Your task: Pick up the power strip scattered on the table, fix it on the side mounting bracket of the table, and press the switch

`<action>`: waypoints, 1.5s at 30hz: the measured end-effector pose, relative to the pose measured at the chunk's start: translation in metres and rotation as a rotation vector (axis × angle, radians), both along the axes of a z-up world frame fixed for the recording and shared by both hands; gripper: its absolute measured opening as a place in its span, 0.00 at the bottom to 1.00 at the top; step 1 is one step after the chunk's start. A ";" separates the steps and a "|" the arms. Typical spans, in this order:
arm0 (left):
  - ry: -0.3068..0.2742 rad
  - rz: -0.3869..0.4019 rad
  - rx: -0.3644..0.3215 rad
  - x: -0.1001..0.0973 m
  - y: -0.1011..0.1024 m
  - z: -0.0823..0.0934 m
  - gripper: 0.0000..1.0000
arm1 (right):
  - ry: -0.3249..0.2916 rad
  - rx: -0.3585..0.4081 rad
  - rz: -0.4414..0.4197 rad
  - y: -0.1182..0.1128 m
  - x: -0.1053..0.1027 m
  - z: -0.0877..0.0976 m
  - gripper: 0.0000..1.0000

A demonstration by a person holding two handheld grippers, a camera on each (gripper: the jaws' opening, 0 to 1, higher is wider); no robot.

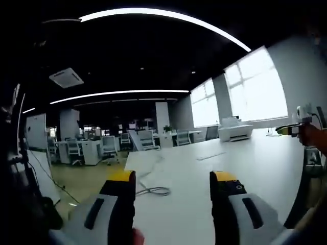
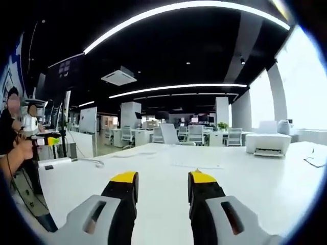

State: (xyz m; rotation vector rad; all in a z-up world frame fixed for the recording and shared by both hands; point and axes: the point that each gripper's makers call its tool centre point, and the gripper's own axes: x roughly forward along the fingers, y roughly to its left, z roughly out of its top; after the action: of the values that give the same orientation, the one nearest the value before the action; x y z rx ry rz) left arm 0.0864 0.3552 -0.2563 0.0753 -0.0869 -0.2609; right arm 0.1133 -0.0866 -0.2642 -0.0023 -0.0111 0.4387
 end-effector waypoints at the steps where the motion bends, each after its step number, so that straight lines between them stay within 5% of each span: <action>1: -0.014 0.014 -0.004 0.000 0.002 0.001 0.64 | -0.005 0.001 -0.009 -0.002 -0.001 0.000 0.36; 8: -0.094 0.088 -0.021 -0.005 0.009 0.000 0.64 | -0.031 0.000 -0.073 -0.016 -0.003 -0.004 0.39; 29: -0.092 0.236 -0.095 -0.013 0.034 -0.040 0.68 | -0.056 0.022 -0.214 -0.043 -0.003 -0.028 0.49; 45: -0.098 0.249 -0.101 -0.012 0.042 -0.037 0.68 | -0.062 0.024 -0.216 -0.039 0.002 -0.025 0.49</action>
State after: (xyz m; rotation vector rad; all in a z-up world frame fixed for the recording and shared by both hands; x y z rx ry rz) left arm 0.0740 0.3970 -0.2935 -0.0022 -0.1869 -0.0038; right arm 0.1152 -0.1259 -0.2895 0.0063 -0.0762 0.2225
